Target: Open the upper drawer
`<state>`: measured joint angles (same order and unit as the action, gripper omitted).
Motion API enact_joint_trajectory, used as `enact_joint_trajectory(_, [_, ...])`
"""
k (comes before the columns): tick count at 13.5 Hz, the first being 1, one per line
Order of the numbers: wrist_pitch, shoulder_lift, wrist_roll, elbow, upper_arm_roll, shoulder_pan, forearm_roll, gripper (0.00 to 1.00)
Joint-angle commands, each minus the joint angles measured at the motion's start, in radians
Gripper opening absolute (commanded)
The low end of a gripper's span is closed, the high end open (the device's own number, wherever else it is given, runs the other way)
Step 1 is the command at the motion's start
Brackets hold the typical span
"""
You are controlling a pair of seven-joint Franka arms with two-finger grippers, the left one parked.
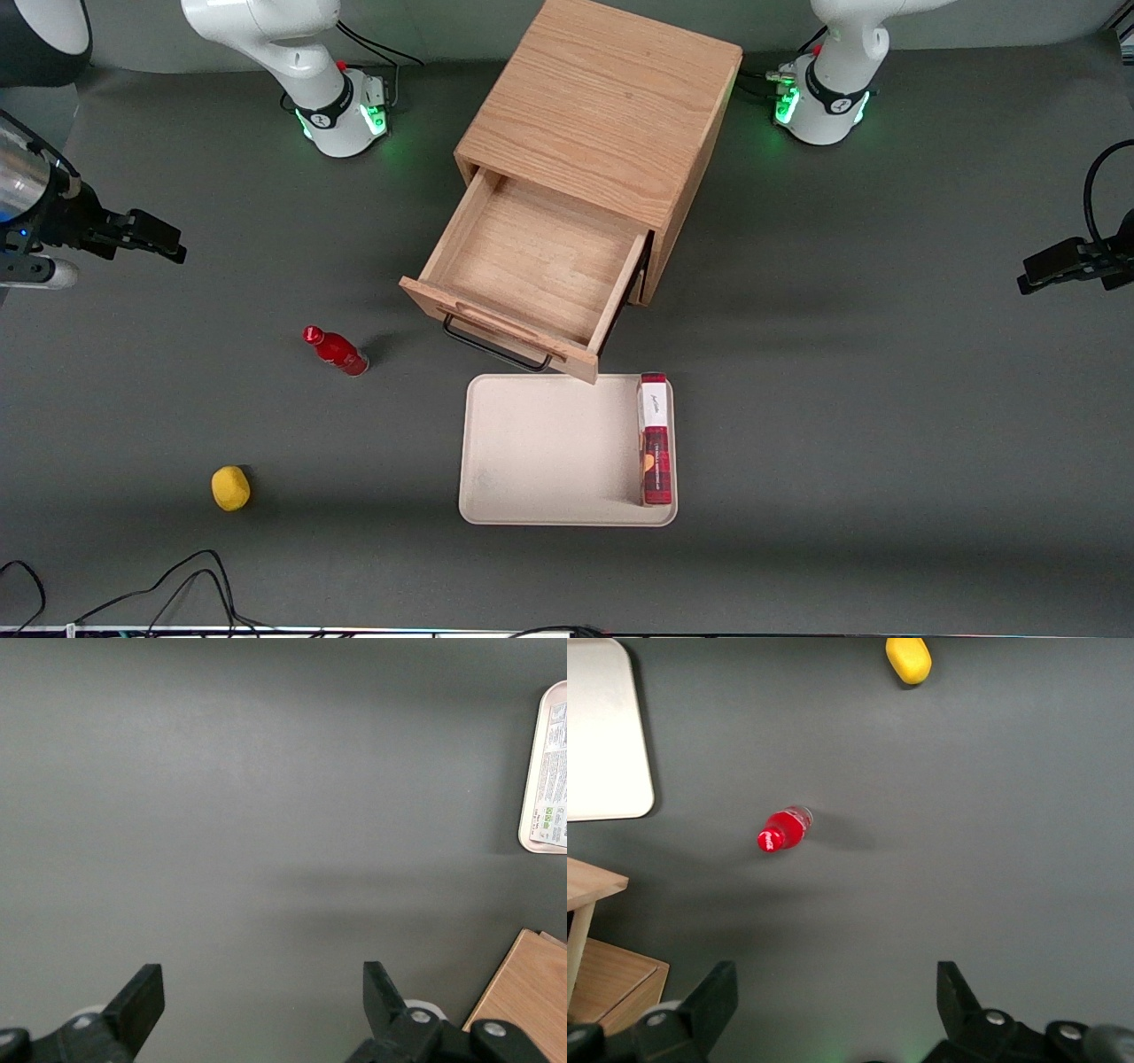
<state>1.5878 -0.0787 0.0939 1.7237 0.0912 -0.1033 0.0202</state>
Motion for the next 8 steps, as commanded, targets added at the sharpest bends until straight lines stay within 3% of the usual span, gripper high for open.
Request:
enact_joint_trajectory(1, [0.000,-0.021,-0.022,-0.001,0.005,-0.019,-0.009,1.00])
enact_joint_trajectory(8, [0.000,-0.027,-0.023,-0.003,0.001,-0.009,-0.002,1.00])
